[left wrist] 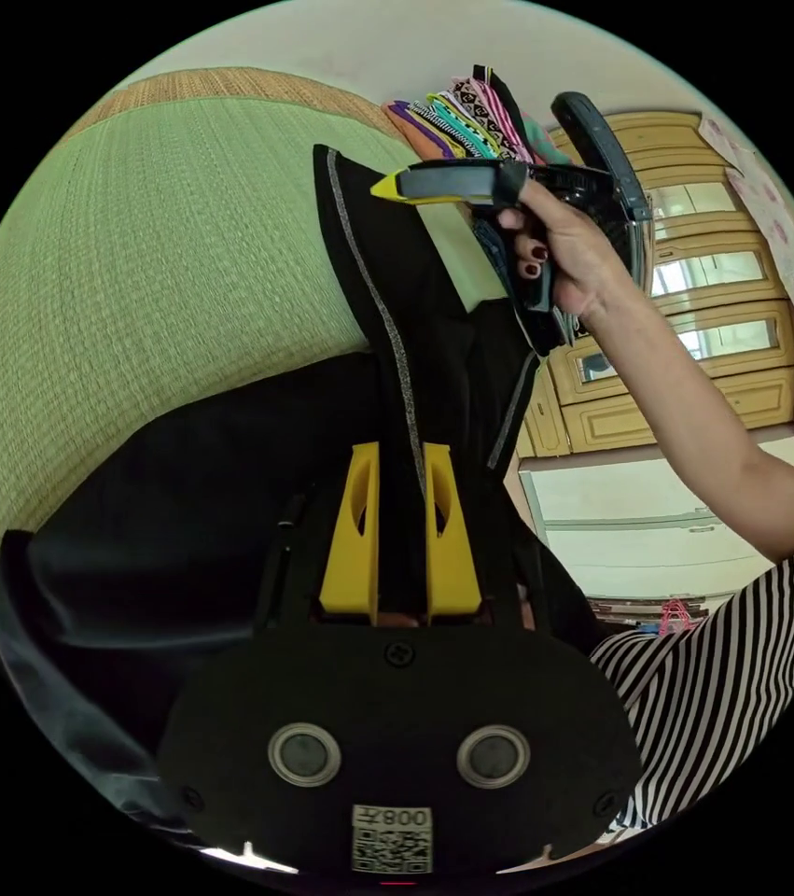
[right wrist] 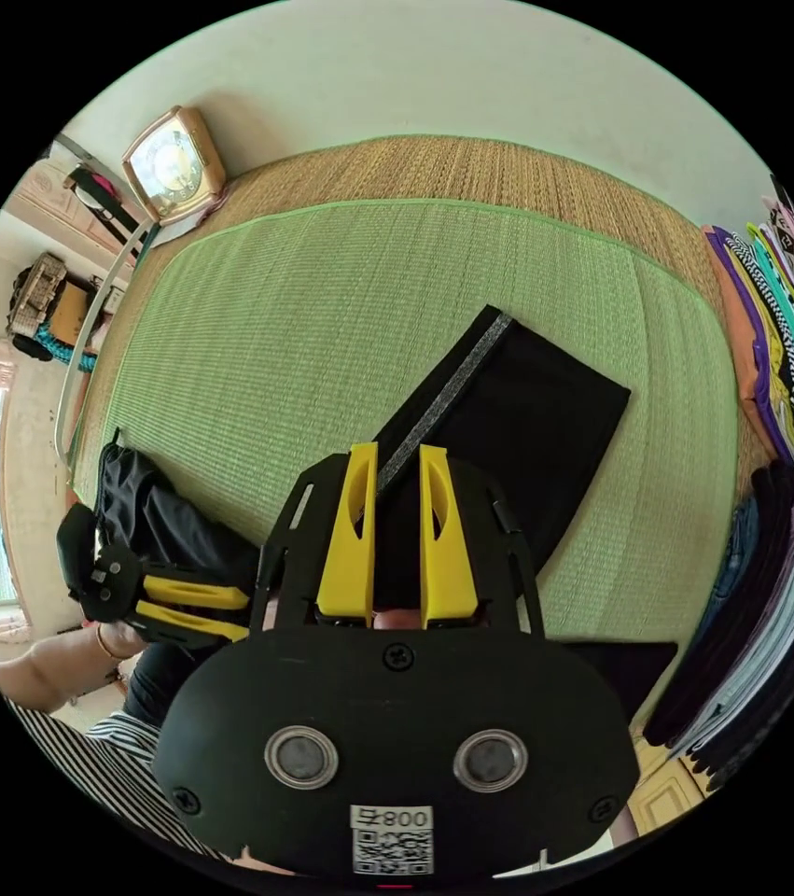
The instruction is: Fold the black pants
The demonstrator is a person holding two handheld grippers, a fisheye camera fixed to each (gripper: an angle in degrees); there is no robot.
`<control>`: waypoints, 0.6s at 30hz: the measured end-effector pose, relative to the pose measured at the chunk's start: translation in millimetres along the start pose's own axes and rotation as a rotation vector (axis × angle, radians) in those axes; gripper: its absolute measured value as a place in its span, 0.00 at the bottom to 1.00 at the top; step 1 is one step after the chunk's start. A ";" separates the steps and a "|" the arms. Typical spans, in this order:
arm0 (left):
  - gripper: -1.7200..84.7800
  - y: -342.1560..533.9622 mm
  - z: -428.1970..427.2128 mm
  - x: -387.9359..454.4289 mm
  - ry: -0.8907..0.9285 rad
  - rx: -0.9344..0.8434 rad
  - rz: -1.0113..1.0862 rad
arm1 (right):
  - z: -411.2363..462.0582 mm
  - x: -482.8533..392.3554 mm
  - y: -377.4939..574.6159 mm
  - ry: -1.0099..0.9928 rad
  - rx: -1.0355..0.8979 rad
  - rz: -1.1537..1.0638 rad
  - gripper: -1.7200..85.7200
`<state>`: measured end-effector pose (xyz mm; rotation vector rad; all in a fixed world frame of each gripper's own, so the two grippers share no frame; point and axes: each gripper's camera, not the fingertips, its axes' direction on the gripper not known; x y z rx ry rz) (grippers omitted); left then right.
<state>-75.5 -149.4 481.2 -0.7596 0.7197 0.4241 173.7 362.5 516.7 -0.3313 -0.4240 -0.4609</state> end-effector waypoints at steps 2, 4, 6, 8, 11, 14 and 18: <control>0.10 -8.6 17.7 -7.1 0.021 0.003 0.001 | 10.0 10.5 -25.7 0.037 -0.016 0.024 0.11; 0.10 -15.0 30.2 -12.0 0.031 0.007 0.001 | 16.8 19.2 -40.8 0.048 -0.029 0.044 0.11; 0.09 -21.2 42.0 -15.3 0.043 0.013 0.009 | 22.4 26.9 -51.9 0.059 -0.036 0.063 0.11; 0.08 -29.8 59.0 -19.3 0.055 0.006 0.017 | 31.5 33.9 -62.0 0.072 -0.061 0.070 0.11; 0.07 -40.3 80.4 -25.9 0.071 0.006 0.014 | 46.1 42.3 -67.7 0.091 -0.108 0.080 0.11; 0.06 -50.3 100.2 -32.0 0.100 0.018 0.007 | 50.1 50.1 -67.1 0.100 -0.099 0.093 0.10; 0.05 -62.5 123.1 -34.9 0.112 0.024 0.011 | 56.3 57.1 -63.1 0.132 -0.106 0.066 0.08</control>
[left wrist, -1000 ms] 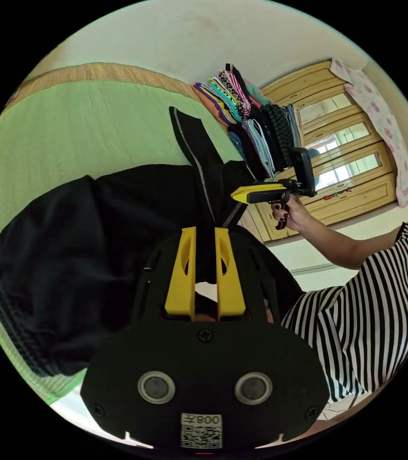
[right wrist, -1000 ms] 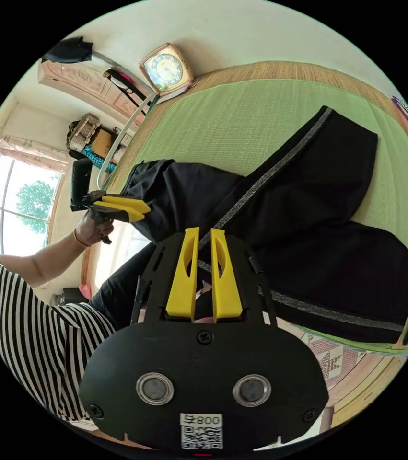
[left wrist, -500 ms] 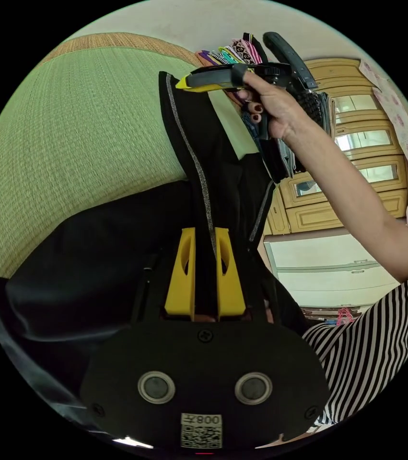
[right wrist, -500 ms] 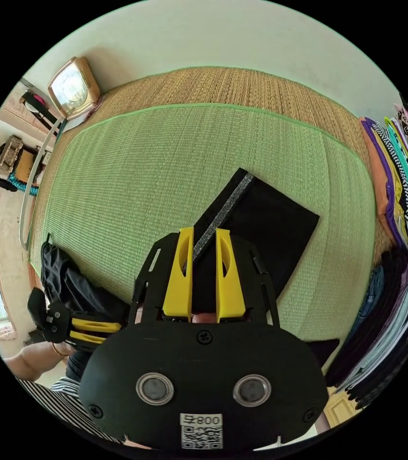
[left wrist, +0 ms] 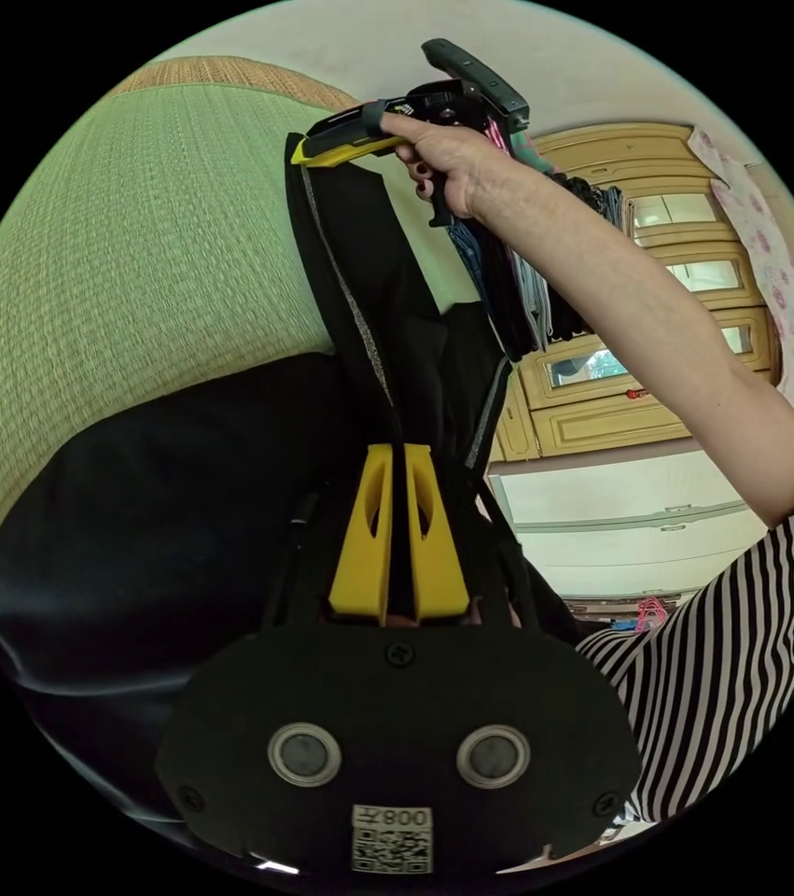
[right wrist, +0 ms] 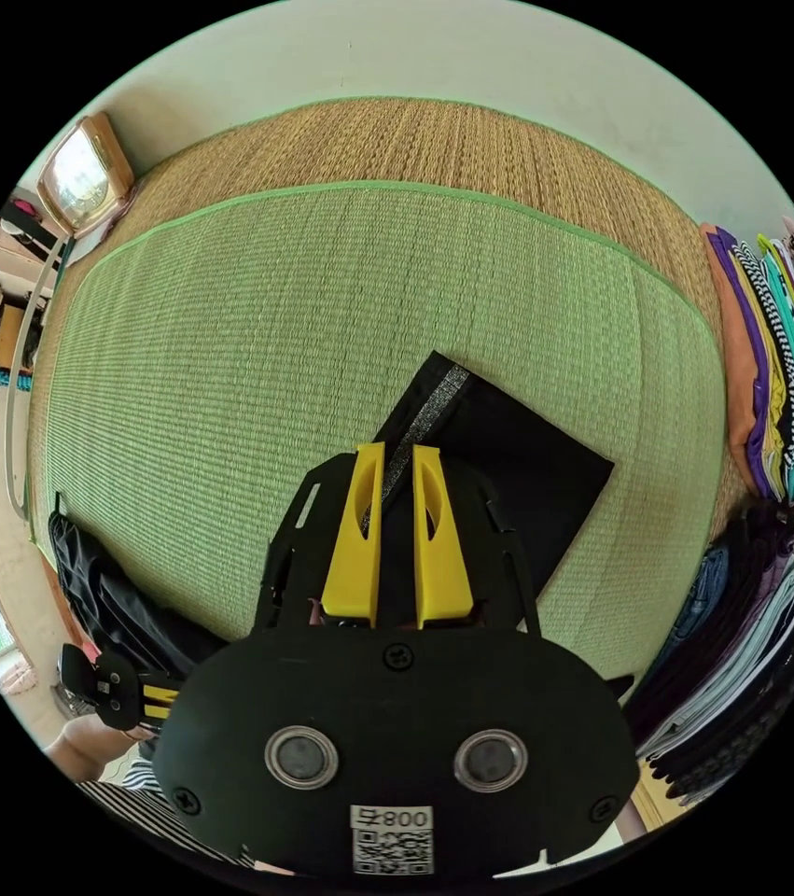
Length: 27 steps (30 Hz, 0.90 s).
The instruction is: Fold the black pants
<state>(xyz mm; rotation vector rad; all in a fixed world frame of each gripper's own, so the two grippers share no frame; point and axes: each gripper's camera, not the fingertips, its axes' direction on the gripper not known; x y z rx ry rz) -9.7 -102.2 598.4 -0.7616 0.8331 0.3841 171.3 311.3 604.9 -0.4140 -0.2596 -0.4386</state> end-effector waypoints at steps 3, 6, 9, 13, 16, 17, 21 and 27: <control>0.04 -10.4 17.4 -1.2 0.016 0.013 0.010 | 1.2 12.3 6.0 -0.025 0.001 -0.005 0.04; 0.04 -21.0 33.1 3.5 0.018 0.025 0.040 | -12.0 31.0 22.5 -0.049 0.053 -0.022 0.03; 0.04 -32.2 50.2 13.3 0.022 0.030 0.090 | -39.8 62.3 55.5 -0.097 0.154 -0.018 0.02; 0.04 -45.5 80.3 33.8 -0.013 0.002 0.181 | -78.2 122.1 128.3 -0.154 0.302 0.030 0.02; 0.04 -53.3 106.7 48.6 -0.072 -0.033 0.240 | -90.2 167.9 191.6 -0.214 0.383 0.094 0.02; 0.04 -56.6 118.9 53.7 -0.088 -0.050 0.261 | -90.5 184.8 217.6 -0.229 0.407 0.123 0.02; 0.04 -66.9 157.1 66.5 -0.147 -0.103 0.301 | -77.8 232.9 291.6 -0.285 0.460 0.232 0.02; 0.05 -85.9 232.2 79.7 -0.299 -0.233 0.370 | -5.4 298.8 385.7 -0.343 0.423 0.439 0.02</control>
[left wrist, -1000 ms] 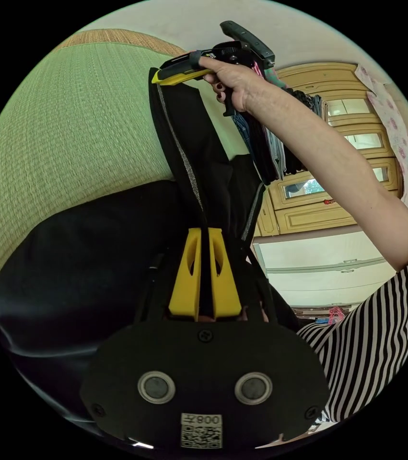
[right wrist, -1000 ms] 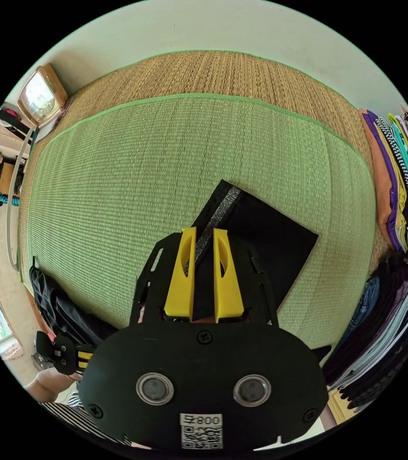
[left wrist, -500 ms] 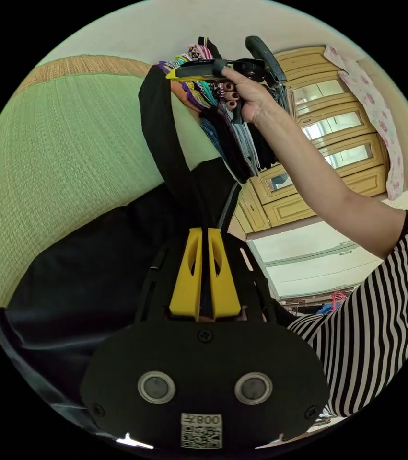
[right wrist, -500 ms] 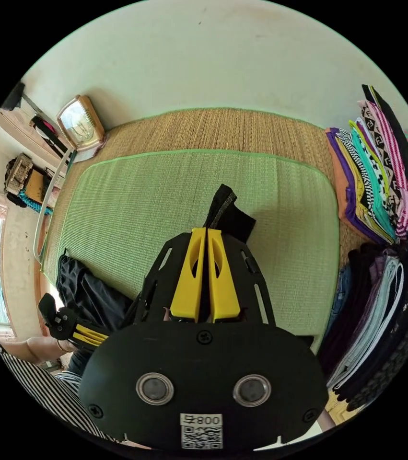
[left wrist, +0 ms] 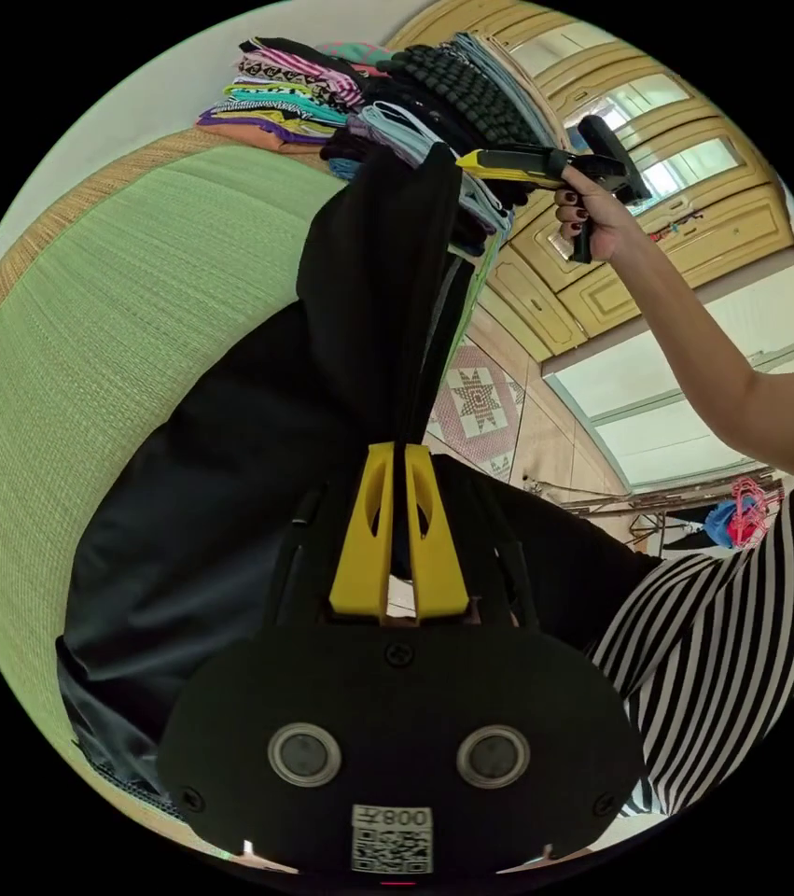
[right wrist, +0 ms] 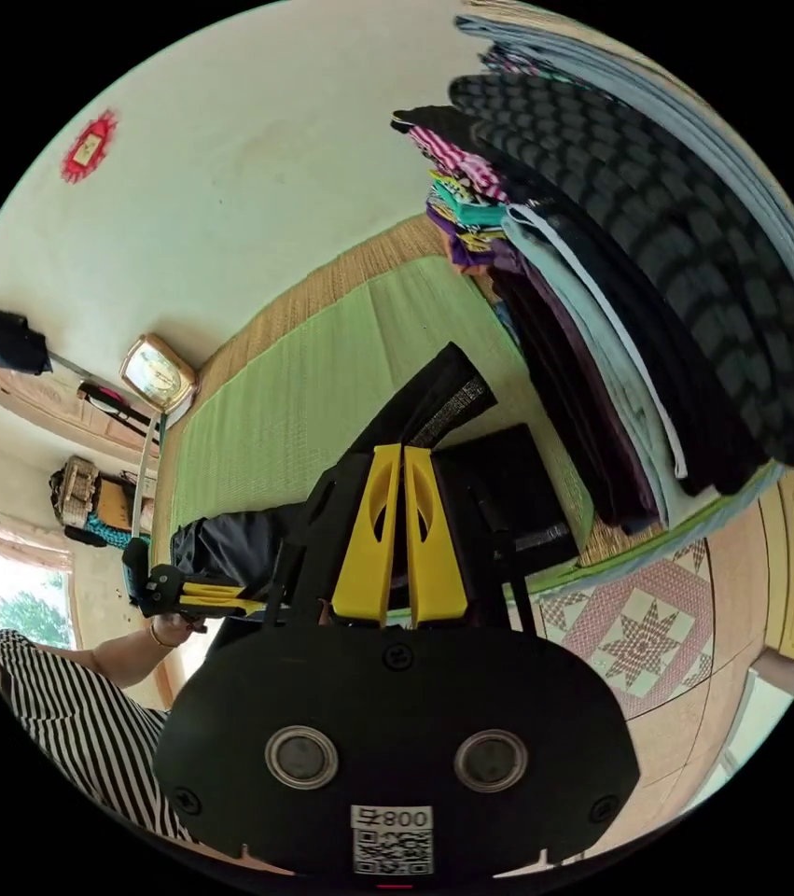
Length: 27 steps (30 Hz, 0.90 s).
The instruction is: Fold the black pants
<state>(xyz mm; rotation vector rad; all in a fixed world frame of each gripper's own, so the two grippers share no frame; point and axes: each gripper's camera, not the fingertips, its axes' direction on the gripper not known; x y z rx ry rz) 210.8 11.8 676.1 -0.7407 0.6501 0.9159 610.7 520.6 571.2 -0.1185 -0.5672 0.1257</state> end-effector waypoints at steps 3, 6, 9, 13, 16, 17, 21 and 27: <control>0.06 -17.4 33.5 1.3 -0.007 -0.071 -0.006 | 23.0 58.4 31.1 -0.014 -0.046 0.127 0.02; 0.07 -31.7 57.7 0.9 0.017 -0.108 -0.018 | 41.9 108.2 58.0 -0.068 -0.058 0.231 0.02; 0.08 -43.7 70.5 1.6 0.048 -0.111 -0.012 | 50.9 146.4 76.9 -0.137 -0.033 0.290 0.02; 0.09 -69.6 73.6 -2.0 0.117 -0.024 -0.011 | 60.2 188.1 95.6 -0.203 -0.008 0.328 0.02; 0.09 -111.4 81.8 -8.7 0.108 0.018 0.009 | 64.2 215.5 110.7 -0.278 0.035 0.361 0.02; 0.09 -133.2 87.7 -10.7 0.092 0.030 0.030 | 65.5 225.8 116.8 -0.305 0.050 0.375 0.02; 0.10 -205.6 116.7 -15.2 0.077 0.032 0.070 | 66.1 252.7 132.7 -0.367 0.093 0.384 0.02; 0.10 -301.7 178.1 -4.9 -0.084 -0.071 0.161 | 77.1 301.2 163.9 -0.510 0.149 0.443 0.02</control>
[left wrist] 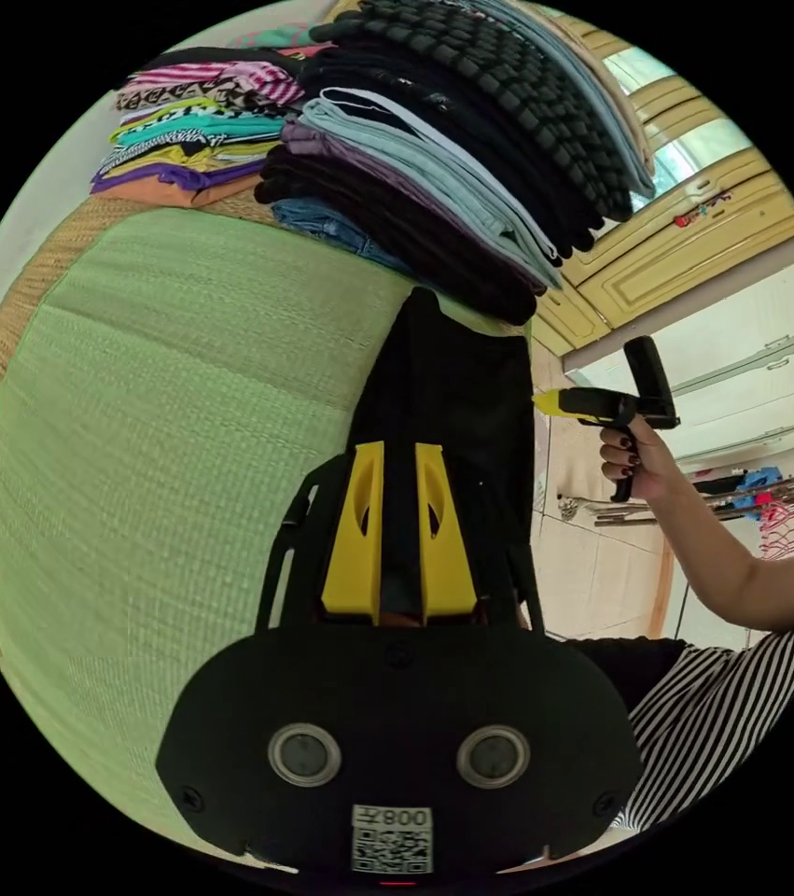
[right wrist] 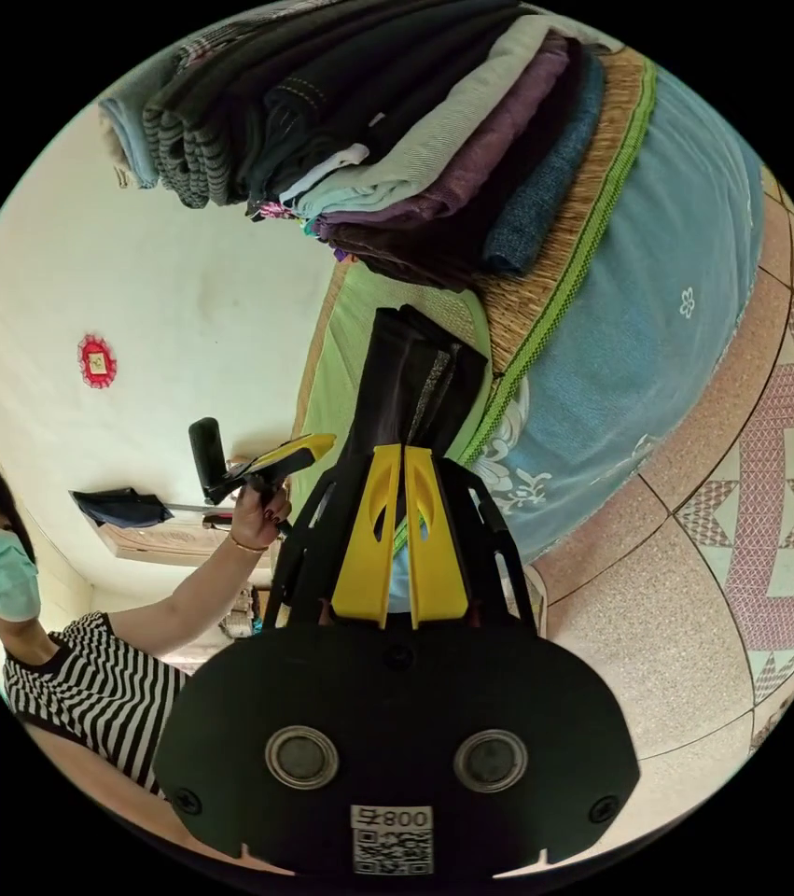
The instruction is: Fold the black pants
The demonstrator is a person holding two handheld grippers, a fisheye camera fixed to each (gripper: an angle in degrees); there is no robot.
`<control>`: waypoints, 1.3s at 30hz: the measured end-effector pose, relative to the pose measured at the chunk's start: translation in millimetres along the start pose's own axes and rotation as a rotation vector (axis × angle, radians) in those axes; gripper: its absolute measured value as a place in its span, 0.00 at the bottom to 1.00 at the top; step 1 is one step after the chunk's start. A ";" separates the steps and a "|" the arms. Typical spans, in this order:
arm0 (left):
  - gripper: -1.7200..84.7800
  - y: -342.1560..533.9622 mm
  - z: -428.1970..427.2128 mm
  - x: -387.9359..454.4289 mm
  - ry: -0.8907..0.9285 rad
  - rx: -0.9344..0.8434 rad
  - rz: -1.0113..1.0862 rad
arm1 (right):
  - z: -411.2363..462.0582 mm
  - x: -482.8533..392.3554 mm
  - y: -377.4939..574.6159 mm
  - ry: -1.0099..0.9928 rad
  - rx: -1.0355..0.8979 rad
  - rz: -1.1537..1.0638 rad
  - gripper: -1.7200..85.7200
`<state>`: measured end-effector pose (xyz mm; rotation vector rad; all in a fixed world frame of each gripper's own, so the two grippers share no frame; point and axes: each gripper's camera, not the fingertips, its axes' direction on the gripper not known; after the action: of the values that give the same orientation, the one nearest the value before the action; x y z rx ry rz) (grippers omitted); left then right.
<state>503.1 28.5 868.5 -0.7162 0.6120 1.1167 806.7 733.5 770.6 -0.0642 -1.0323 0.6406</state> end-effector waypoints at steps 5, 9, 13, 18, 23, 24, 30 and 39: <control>0.08 -45.0 41.0 4.0 -0.148 -0.111 0.065 | -6.0 38.6 3.7 -0.093 0.023 0.038 0.02; 0.06 -56.9 45.5 4.1 -0.139 -0.096 0.086 | -8.4 52.9 2.4 -0.144 0.029 0.041 0.02; 0.05 -61.9 31.2 0.3 -0.074 0.004 0.050 | -15.3 55.8 1.4 -0.235 0.047 0.007 0.02; 0.04 -71.9 21.3 -12.5 -0.041 0.080 -0.003 | -20.8 61.8 2.9 -0.216 0.049 -0.015 0.02; 0.05 -83.9 41.5 -30.9 -0.004 0.033 -0.087 | -15.3 85.3 7.8 -0.290 0.096 0.080 0.02; 0.05 -84.9 42.8 -31.8 0.000 0.027 -0.087 | -15.4 85.4 7.6 -0.289 0.100 0.081 0.02; 0.06 -87.4 39.9 -40.1 0.024 0.040 -0.106 | -12.0 65.4 10.8 -0.196 0.101 0.022 0.02; 0.09 -92.0 19.2 -34.7 0.089 0.120 -0.065 | 30.1 -37.3 1.9 0.379 0.054 -0.236 0.04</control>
<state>580.1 -1.1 925.3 -0.6805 0.7202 0.9833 768.3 708.2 756.8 -0.0151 -0.6436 0.4193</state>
